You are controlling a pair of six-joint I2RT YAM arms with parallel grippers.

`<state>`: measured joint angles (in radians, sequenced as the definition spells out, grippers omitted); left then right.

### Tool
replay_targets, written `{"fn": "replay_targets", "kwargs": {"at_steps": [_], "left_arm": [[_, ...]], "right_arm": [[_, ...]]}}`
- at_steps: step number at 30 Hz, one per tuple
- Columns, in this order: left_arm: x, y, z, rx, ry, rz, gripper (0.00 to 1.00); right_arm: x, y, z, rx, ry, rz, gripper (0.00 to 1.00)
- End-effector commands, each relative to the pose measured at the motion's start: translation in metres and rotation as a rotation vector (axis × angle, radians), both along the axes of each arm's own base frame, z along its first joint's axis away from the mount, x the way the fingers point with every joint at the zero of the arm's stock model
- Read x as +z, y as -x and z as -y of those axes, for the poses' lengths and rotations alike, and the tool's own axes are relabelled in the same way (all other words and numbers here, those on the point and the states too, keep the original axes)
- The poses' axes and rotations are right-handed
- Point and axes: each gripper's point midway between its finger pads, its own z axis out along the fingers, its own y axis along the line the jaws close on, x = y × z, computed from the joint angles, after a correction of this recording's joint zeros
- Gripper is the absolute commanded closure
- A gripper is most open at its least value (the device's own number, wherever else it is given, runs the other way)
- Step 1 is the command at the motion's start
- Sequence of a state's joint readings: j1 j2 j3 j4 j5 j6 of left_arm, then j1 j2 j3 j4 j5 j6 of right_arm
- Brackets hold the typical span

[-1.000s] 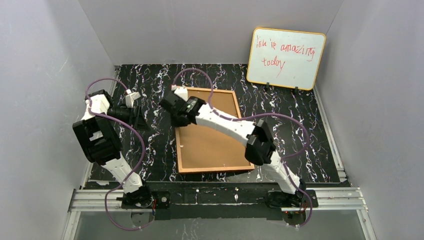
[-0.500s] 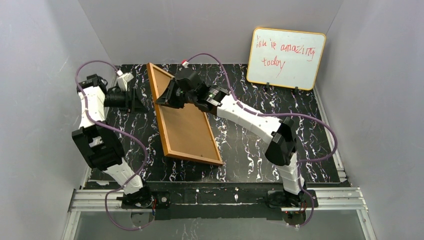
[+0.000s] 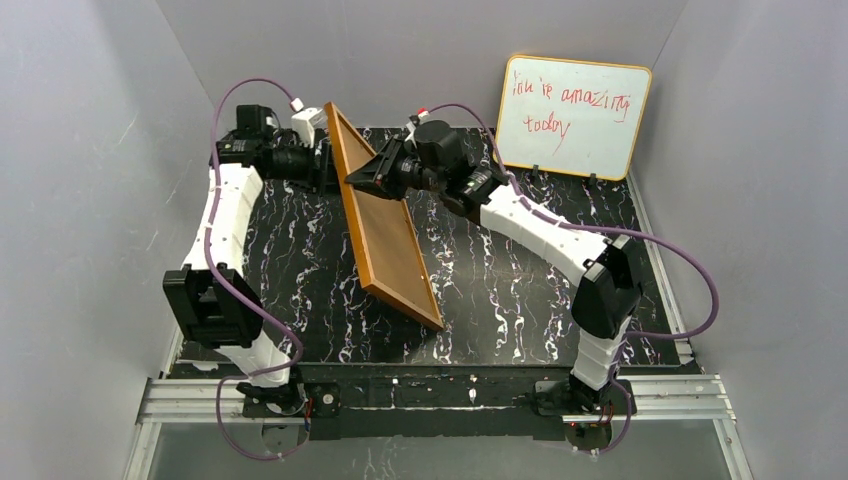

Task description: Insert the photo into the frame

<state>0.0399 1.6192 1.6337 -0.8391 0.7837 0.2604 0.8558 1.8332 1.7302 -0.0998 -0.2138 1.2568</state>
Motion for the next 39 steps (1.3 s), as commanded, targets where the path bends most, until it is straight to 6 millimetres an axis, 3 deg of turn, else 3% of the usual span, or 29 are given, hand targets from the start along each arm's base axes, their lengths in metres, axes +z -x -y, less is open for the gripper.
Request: {"fn": "replay_targets", "kwargs": {"at_steps": [1, 3, 7, 15, 22, 26, 32, 39], "left_arm": [[0.013, -0.016, 0.026, 0.006, -0.033, 0.043, 0.42], [0.011, -0.021, 0.035, -0.006, -0.044, 0.04, 0.42], [0.012, -0.027, 0.056, -0.039, -0.071, 0.055, 0.43], [0.004, -0.034, 0.093, -0.098, -0.111, 0.056, 0.43], [-0.005, -0.04, 0.111, -0.118, -0.126, 0.038, 0.42], [-0.008, -0.04, 0.116, -0.125, -0.126, 0.03, 0.43], [-0.018, -0.033, 0.112, -0.134, -0.15, 0.017, 0.42], [-0.038, -0.018, 0.103, -0.15, -0.184, -0.017, 0.42]], "right_arm": [[0.04, -0.001, 0.022, -0.008, -0.09, 0.037, 0.69], [0.036, -0.005, 0.034, -0.003, -0.058, 0.041, 0.57], [0.026, -0.004, 0.057, 0.01, 0.061, 0.091, 0.46], [0.017, -0.005, 0.108, 0.024, 0.324, 0.181, 0.42], [0.014, -0.01, 0.148, -0.038, 0.531, 0.271, 0.42], [0.013, -0.011, 0.164, -0.066, 0.609, 0.294, 0.46], [0.02, -0.02, 0.209, -0.186, 0.792, 0.365, 0.49], [-0.004, -0.016, 0.255, -0.262, 0.963, 0.376, 0.5]]}}
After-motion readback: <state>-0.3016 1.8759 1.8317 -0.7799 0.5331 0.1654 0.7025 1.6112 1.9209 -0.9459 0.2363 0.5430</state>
